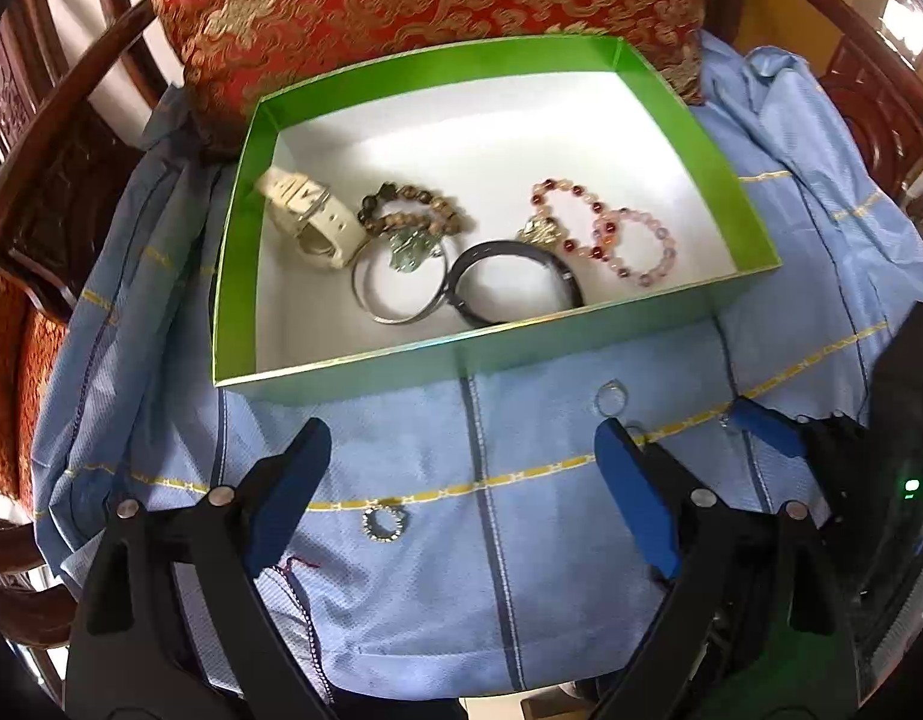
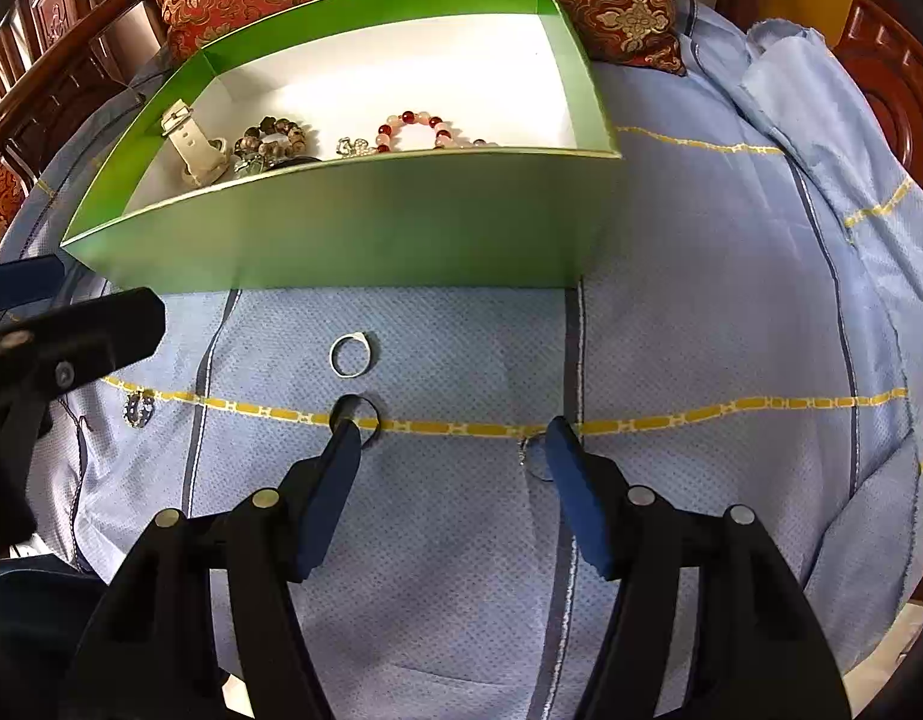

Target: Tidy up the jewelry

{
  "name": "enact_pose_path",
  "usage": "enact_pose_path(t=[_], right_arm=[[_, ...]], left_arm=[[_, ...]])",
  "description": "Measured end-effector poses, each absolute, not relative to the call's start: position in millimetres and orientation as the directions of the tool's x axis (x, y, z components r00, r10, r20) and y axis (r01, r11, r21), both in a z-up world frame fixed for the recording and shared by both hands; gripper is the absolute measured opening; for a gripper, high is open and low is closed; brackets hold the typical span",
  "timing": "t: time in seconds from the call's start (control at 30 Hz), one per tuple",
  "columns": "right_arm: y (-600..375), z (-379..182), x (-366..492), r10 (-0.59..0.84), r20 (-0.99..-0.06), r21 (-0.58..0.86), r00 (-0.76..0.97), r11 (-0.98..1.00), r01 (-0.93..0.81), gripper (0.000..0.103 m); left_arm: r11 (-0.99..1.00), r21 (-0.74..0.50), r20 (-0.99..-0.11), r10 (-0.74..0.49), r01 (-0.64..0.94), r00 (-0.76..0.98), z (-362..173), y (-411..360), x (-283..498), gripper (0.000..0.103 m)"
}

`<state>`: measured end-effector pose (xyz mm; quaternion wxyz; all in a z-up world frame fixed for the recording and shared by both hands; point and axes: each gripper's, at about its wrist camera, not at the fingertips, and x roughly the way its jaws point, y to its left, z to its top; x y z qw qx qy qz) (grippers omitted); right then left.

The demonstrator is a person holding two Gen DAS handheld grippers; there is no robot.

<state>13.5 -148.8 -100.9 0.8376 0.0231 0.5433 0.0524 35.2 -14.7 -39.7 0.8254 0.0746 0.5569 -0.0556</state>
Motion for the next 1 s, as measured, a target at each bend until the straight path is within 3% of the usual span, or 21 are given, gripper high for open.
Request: enact_pose_path(t=[0.37, 0.53, 0.8, 1.0], right_arm=[[-160, -80, 17, 0.109, -0.885, 0.097, 0.453, 0.994, -0.049, 0.064], [-159, -82, 16, 0.110, -0.890, 0.093, 0.443, 0.994, -0.060, 0.063], [-151, -105, 9, 0.004, -0.919, -0.029, 0.393, 0.997, -0.077, 0.061], [-138, -102, 3, 0.097, -0.917, 0.042, 0.386, 0.988, -0.149, 0.061]], left_arm=[[0.971, -0.229, -0.944, -0.202, -0.076, 0.259, -56, 62, 54, 0.089], [0.970, -0.225, -0.950, -0.197, -0.095, 0.244, -64, 68, 53, 0.089], [0.957, -0.271, -0.940, -0.239, -0.105, 0.245, -62, 90, 51, 0.089], [0.976, -0.211, -0.958, -0.195, -0.056, 0.211, -74, 77, 46, 0.089]])
